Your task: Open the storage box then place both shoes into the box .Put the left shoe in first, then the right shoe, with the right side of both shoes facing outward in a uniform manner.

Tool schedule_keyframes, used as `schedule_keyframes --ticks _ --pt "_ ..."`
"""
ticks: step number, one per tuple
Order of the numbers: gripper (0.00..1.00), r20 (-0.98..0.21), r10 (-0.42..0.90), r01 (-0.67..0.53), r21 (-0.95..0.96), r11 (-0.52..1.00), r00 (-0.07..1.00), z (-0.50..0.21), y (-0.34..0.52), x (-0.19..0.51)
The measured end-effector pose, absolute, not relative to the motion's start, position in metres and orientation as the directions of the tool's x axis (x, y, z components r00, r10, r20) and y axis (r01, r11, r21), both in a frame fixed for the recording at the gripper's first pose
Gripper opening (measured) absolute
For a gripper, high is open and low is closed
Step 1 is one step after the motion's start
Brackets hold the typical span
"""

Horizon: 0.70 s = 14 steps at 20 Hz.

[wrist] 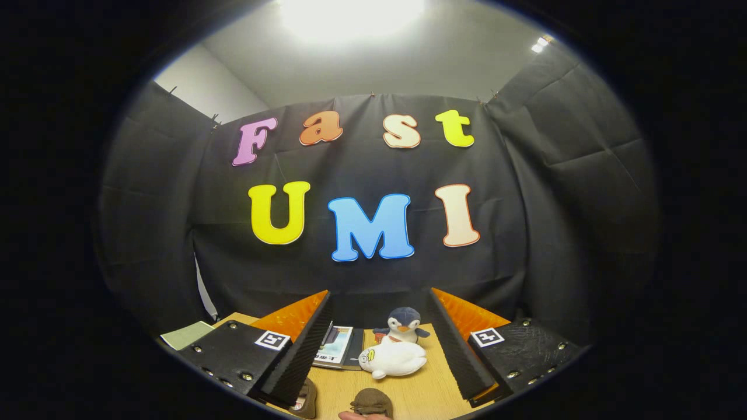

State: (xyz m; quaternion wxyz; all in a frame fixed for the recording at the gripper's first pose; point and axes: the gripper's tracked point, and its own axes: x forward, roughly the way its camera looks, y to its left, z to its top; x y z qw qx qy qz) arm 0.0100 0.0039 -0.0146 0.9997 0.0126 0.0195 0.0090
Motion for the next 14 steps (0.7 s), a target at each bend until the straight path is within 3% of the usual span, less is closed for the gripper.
schedule_keyframes --ticks 6,14 --pt "0.97 -0.077 0.053 -0.050 0.033 0.998 0.996 -0.030 0.016 0.016" --pt "0.97 -0.181 0.250 -0.221 0.165 0.961 0.951 -0.073 0.078 0.031"
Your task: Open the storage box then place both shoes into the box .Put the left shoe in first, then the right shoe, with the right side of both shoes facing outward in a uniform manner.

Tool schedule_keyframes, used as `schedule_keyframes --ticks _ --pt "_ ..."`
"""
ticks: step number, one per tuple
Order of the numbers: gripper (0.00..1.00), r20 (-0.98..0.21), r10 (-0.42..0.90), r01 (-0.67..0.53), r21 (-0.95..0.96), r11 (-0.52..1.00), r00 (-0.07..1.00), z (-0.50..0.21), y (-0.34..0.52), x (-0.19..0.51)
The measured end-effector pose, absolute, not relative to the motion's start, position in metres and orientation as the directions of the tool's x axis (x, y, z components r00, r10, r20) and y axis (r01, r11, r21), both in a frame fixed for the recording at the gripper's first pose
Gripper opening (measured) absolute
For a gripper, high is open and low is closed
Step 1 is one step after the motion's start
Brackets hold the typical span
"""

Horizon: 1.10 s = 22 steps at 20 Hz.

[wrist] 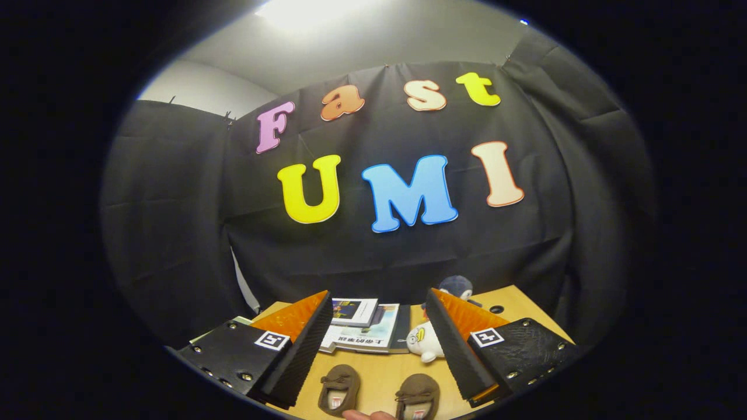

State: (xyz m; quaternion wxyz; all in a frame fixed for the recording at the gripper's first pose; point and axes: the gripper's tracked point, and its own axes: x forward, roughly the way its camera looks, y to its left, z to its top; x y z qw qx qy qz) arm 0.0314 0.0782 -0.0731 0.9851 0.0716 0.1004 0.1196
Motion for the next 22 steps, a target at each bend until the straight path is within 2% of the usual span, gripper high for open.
schedule_keyframes --ticks 6,12,15,22 --pt "0.97 -0.281 0.455 -0.378 0.287 0.880 0.845 -0.119 0.145 0.035" --pt "0.96 -0.338 0.623 -0.464 0.443 0.767 0.705 -0.156 0.206 0.027" --pt "0.96 -0.374 0.693 -0.468 0.534 0.705 0.617 -0.182 0.236 0.017" --pt "0.96 -0.418 0.805 -0.366 0.734 0.572 0.421 -0.250 0.288 -0.001"
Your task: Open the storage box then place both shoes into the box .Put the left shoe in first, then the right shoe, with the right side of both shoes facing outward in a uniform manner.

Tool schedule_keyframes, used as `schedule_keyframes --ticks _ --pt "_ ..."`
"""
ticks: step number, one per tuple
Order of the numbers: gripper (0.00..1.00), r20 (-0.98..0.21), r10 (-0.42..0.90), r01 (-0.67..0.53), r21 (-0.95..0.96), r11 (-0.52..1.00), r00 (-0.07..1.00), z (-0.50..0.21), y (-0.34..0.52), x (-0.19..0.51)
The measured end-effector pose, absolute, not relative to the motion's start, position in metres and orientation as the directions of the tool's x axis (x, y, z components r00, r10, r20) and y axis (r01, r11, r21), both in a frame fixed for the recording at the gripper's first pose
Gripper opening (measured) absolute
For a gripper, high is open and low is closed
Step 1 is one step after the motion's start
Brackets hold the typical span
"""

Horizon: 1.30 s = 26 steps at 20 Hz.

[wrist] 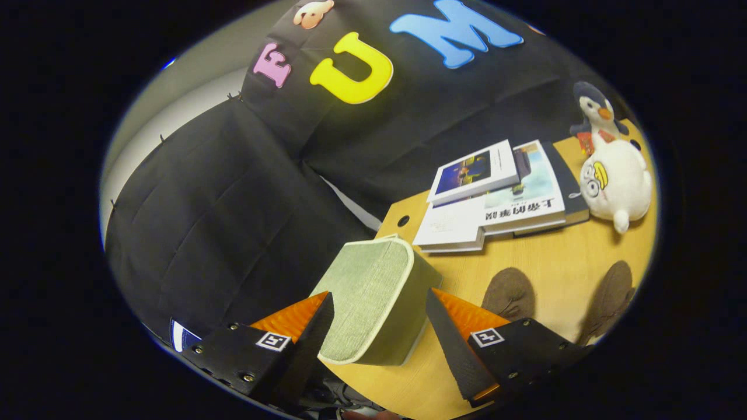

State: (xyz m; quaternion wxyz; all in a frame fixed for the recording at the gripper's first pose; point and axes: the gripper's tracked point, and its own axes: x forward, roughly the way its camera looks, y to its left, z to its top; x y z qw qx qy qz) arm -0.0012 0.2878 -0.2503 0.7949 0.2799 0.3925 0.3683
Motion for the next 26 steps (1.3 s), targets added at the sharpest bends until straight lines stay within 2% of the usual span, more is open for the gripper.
schedule_keyframes --ticks 8,15,16,18,21,22,23,26 --pt "0.96 -0.384 0.888 -0.216 0.872 0.439 0.253 -0.305 0.345 -0.004" --pt "0.94 -0.313 0.931 -0.071 0.941 0.330 0.186 -0.317 0.370 -0.005" --pt "0.89 -0.299 0.935 -0.058 0.947 0.315 0.189 -0.313 0.372 -0.004" --pt "0.72 -0.272 0.940 -0.042 0.957 0.286 0.204 -0.305 0.373 0.002" --pt "0.17 -0.274 0.940 -0.005 0.960 0.281 0.204 -0.297 0.376 0.008" --pt "0.13 -0.272 0.942 -0.012 0.960 0.279 0.197 -0.289 0.370 0.010" --pt "0.04 -0.274 0.942 -0.030 0.958 0.285 0.194 -0.283 0.368 0.009" --pt "0.04 -0.277 0.943 -0.070 0.953 0.294 0.183 -0.264 0.377 0.009"
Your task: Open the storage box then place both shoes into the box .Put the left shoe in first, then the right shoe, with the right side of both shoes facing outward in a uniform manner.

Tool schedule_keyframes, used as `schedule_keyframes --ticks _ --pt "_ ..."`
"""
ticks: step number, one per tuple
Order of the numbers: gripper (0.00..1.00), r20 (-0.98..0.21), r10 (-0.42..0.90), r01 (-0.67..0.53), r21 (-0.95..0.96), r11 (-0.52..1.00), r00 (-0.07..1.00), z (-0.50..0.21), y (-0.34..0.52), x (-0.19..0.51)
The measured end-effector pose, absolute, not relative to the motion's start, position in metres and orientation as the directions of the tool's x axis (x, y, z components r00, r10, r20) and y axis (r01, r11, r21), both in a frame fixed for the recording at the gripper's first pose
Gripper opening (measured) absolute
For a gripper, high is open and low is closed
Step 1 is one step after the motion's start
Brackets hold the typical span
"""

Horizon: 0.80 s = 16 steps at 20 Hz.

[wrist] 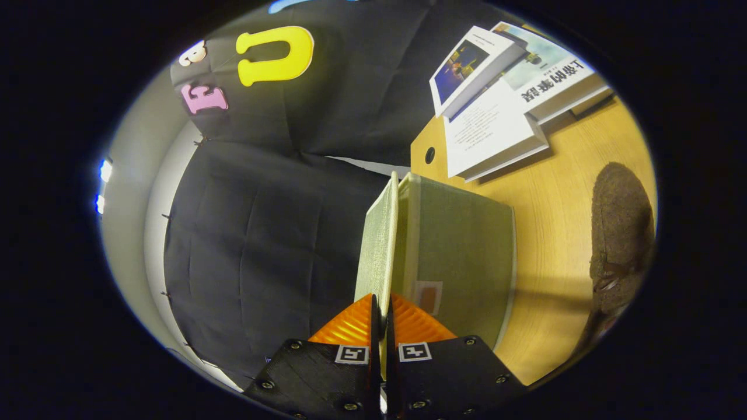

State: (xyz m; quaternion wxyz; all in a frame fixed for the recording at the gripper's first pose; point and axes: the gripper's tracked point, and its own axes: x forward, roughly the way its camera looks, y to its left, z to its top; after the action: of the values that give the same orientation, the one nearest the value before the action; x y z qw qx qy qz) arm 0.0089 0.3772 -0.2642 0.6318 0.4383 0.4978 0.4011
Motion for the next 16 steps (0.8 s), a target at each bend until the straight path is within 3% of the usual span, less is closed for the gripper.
schedule_keyframes --ticks 16 --pt "0.08 -0.366 0.913 -0.362 0.838 0.407 0.179 -0.155 0.476 0.006"
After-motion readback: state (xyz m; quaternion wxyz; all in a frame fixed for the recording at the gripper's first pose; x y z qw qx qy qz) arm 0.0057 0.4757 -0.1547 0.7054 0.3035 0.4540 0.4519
